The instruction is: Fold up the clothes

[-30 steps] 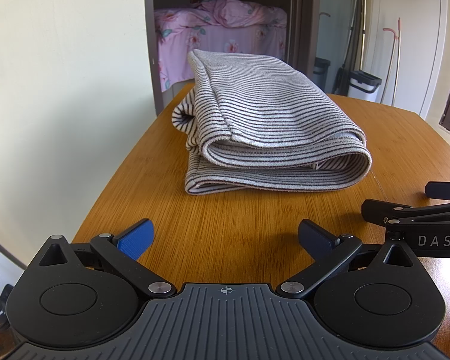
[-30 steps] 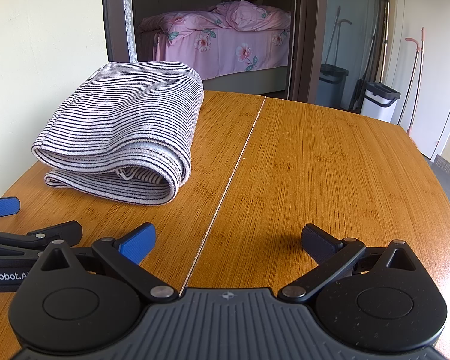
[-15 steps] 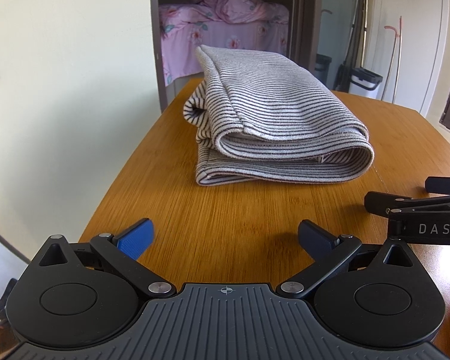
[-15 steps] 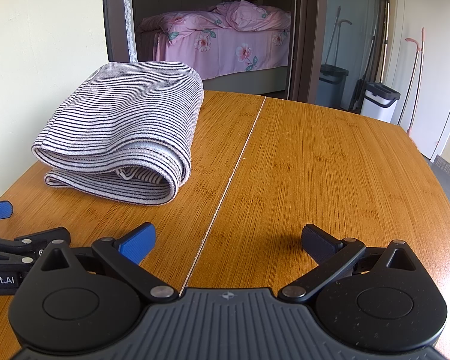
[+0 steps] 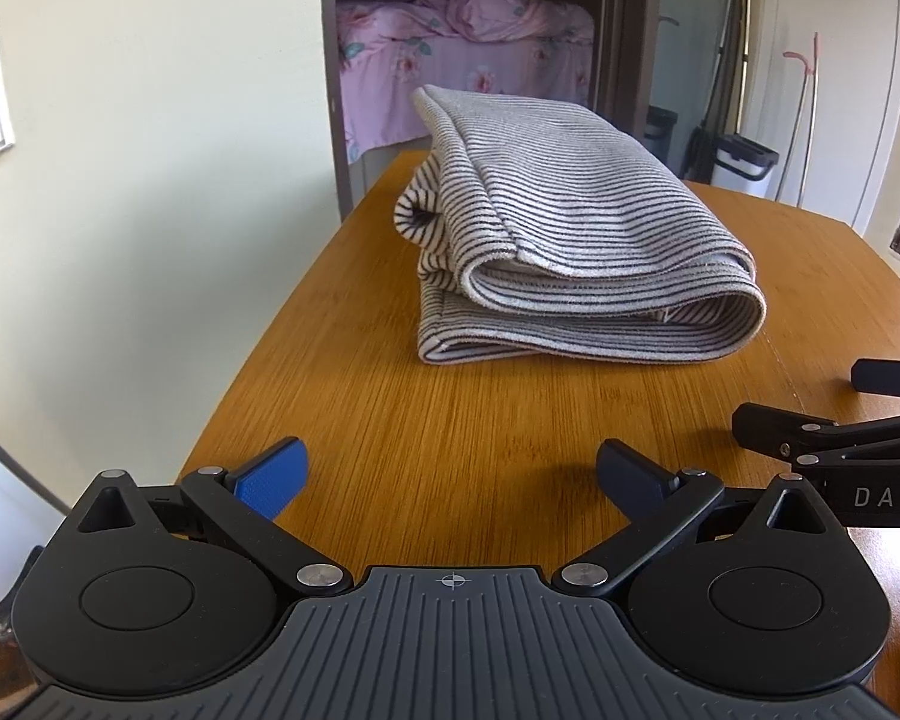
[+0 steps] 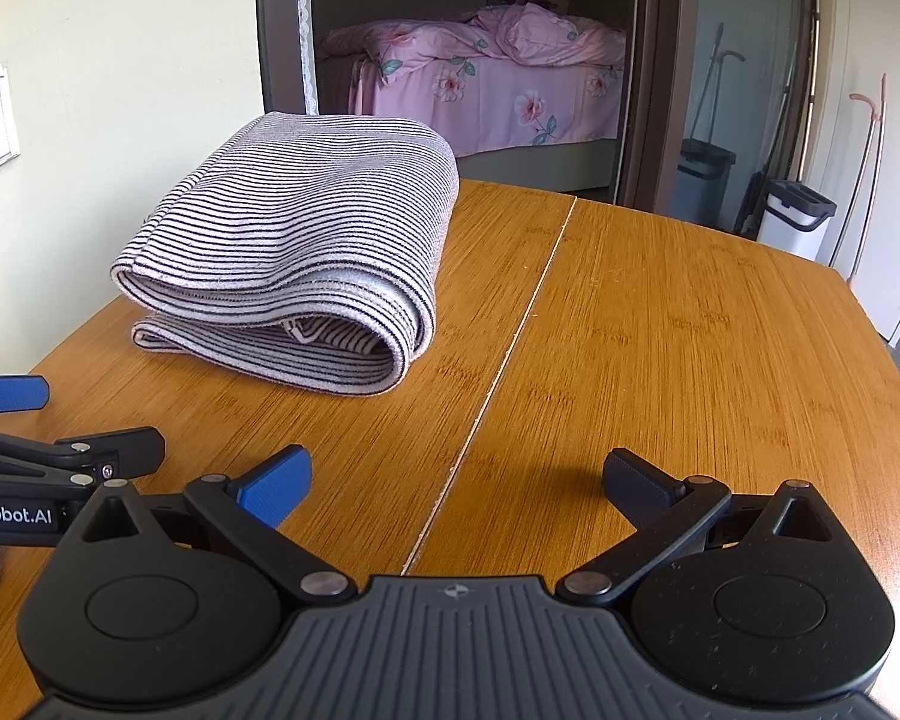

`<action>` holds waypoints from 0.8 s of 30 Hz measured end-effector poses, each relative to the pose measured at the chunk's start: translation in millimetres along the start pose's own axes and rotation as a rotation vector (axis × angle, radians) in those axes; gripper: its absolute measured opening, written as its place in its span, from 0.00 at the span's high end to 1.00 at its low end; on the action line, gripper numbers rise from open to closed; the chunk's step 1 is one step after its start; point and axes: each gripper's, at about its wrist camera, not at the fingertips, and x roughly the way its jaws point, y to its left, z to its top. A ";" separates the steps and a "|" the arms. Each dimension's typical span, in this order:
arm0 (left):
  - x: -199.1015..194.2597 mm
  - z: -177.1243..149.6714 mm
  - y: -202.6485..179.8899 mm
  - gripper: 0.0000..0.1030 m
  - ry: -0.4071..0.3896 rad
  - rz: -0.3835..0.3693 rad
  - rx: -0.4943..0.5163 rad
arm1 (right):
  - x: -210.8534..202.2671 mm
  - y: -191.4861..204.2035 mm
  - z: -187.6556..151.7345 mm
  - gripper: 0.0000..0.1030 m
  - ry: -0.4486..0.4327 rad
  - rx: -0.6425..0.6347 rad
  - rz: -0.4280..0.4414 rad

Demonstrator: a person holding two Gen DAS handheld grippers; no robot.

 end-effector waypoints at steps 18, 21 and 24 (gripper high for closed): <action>2.0 0.2 0.2 0.00 -0.005 0.022 -0.017 | 0.9 0.1 -1.6 0.00 -0.001 0.001 0.000; 3.1 0.7 0.8 0.00 -0.005 0.022 -0.017 | 1.1 0.3 -1.7 0.00 -0.001 0.001 0.000; 3.3 1.1 0.6 0.00 -0.006 0.022 -0.018 | 1.2 0.2 -1.8 0.00 -0.001 0.001 0.000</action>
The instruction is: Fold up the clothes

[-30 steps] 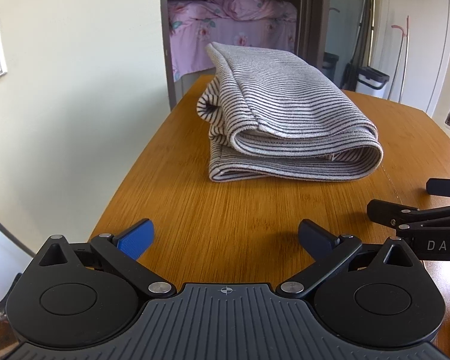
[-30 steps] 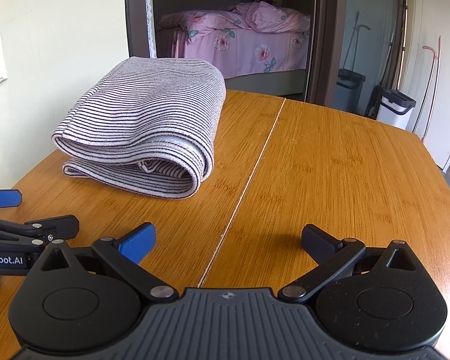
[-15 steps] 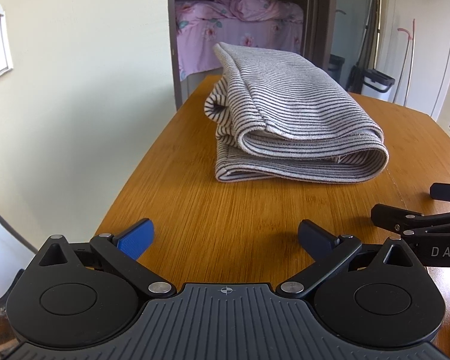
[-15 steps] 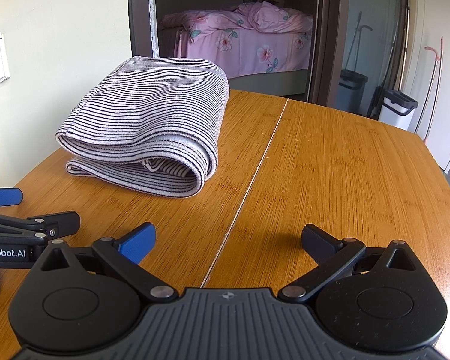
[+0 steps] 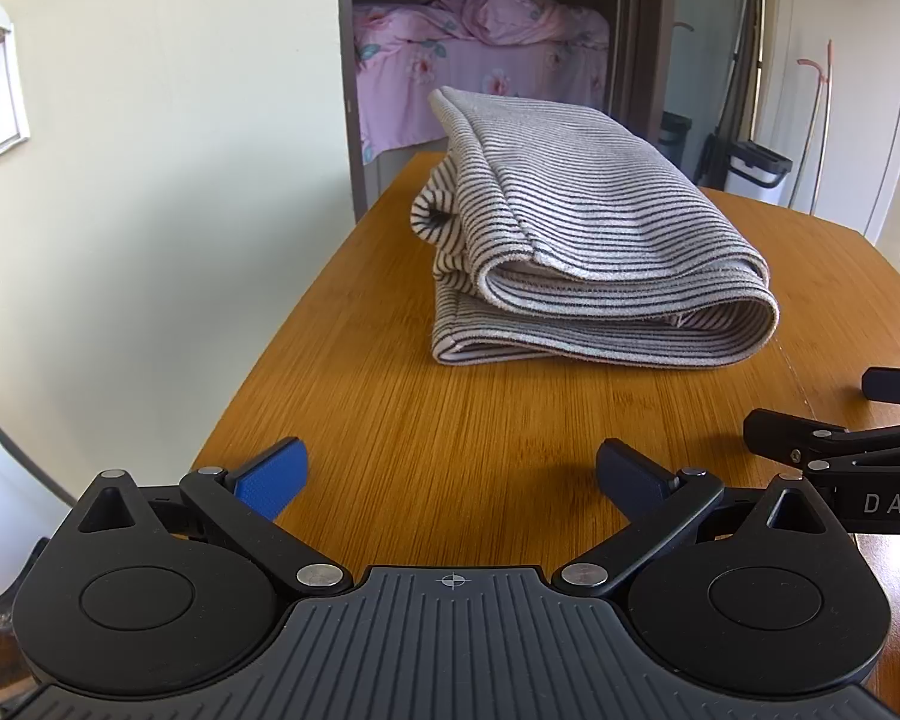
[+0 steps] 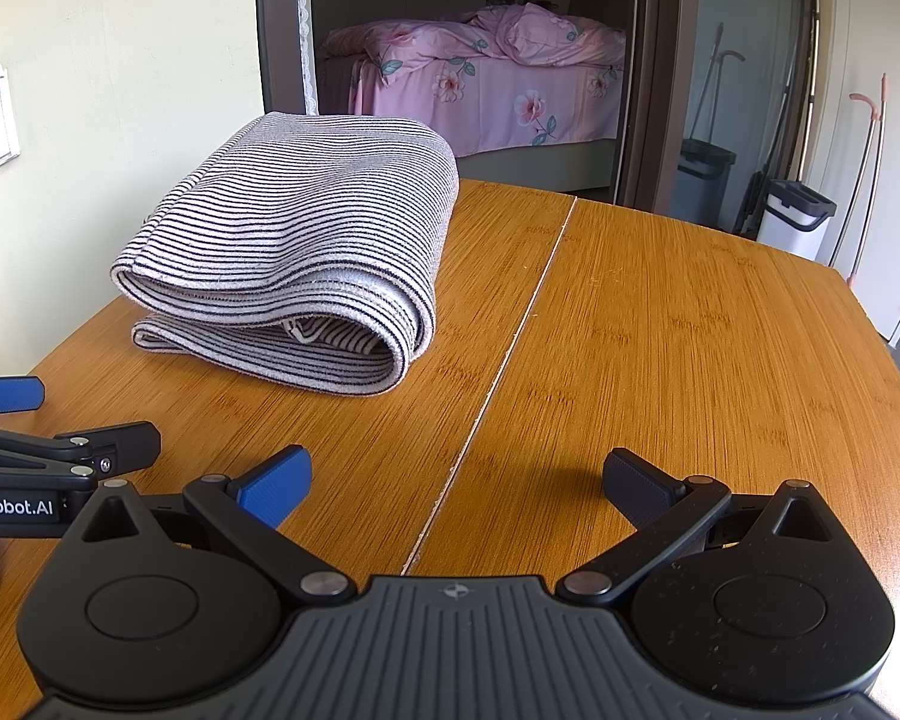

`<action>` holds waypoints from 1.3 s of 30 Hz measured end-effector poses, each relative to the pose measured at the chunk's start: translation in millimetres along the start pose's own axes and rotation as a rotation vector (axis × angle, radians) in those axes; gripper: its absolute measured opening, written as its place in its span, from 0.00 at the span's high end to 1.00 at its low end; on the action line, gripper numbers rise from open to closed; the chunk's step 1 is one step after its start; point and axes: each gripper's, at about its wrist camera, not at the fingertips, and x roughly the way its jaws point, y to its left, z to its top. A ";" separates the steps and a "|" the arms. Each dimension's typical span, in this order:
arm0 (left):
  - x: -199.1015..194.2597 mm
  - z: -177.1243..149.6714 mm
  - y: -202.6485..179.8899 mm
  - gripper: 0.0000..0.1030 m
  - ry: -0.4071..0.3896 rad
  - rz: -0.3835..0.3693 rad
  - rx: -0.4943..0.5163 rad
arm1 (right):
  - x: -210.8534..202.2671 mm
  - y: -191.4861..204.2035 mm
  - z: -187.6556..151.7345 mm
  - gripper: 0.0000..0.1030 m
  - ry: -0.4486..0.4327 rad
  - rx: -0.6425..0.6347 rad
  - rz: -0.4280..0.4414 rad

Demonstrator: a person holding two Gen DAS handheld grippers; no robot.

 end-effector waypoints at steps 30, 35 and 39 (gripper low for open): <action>0.6 -1.1 -1.3 0.00 -0.004 0.004 0.000 | 0.2 -0.2 -0.4 0.00 0.000 0.000 0.000; 0.9 -1.6 -1.3 0.00 -0.004 0.004 0.000 | 0.2 -0.3 -0.4 0.00 0.000 0.000 0.000; 0.9 -1.6 -1.3 0.00 -0.004 0.004 -0.001 | 0.2 -0.3 -0.4 0.00 0.000 0.000 0.000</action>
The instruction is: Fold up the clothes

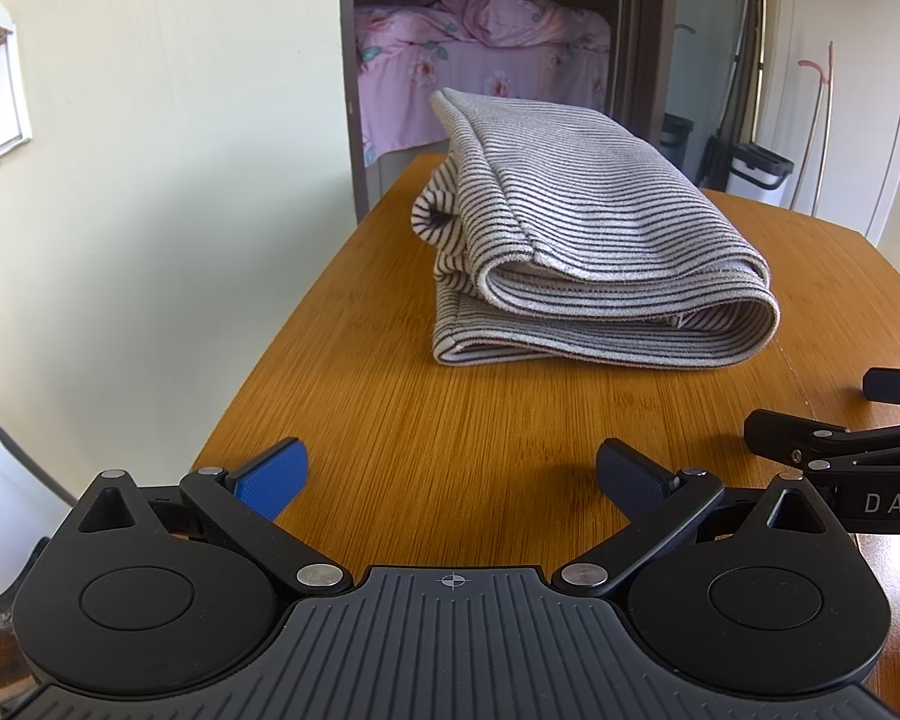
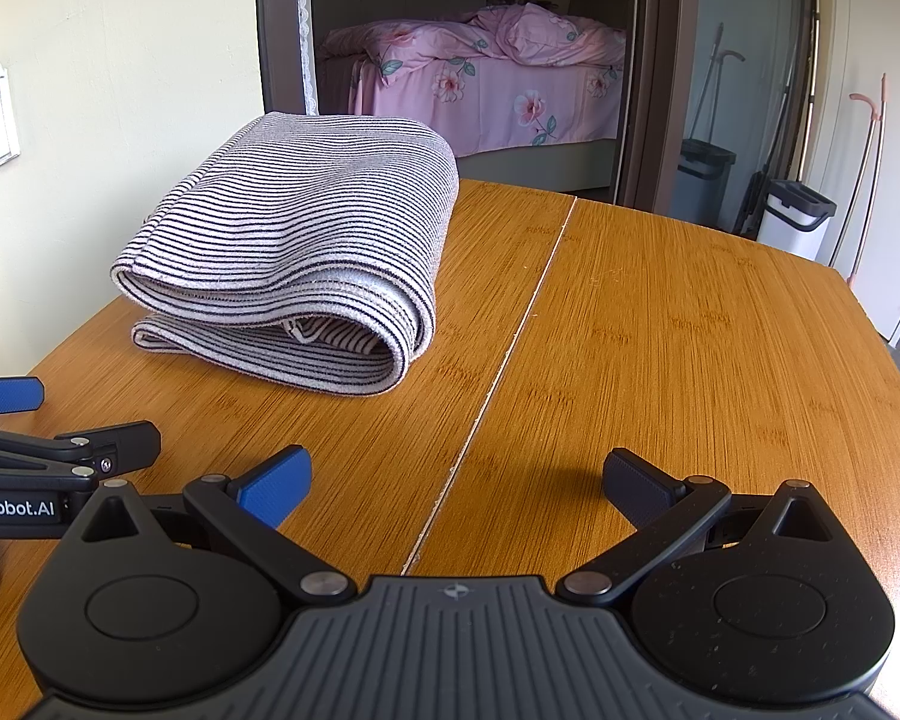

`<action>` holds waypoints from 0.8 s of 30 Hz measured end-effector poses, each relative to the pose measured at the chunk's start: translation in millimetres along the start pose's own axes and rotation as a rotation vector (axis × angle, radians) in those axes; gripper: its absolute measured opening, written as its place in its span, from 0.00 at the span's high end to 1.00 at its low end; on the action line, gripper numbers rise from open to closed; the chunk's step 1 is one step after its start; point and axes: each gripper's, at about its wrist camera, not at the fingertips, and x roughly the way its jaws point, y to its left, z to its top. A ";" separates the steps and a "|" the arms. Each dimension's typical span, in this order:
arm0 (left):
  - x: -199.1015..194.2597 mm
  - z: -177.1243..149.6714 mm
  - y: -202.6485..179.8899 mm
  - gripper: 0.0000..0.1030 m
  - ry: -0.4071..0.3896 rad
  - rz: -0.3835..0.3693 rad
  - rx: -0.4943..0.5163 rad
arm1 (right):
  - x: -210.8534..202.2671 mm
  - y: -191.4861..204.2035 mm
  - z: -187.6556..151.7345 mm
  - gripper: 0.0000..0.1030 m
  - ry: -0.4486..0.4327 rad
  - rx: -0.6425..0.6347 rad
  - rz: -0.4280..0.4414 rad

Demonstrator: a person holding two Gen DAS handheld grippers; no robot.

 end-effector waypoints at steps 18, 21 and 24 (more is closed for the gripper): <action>0.8 -0.2 0.5 0.00 0.000 0.000 0.000 | -0.2 0.1 -0.1 0.00 0.000 0.000 0.000; 0.9 -0.2 0.6 0.00 0.000 0.000 0.000 | -0.3 0.1 -0.2 0.00 0.000 0.000 0.000; 1.0 -0.2 0.7 0.00 0.000 -0.001 0.000 | -0.4 0.1 -0.2 0.00 0.000 0.000 0.000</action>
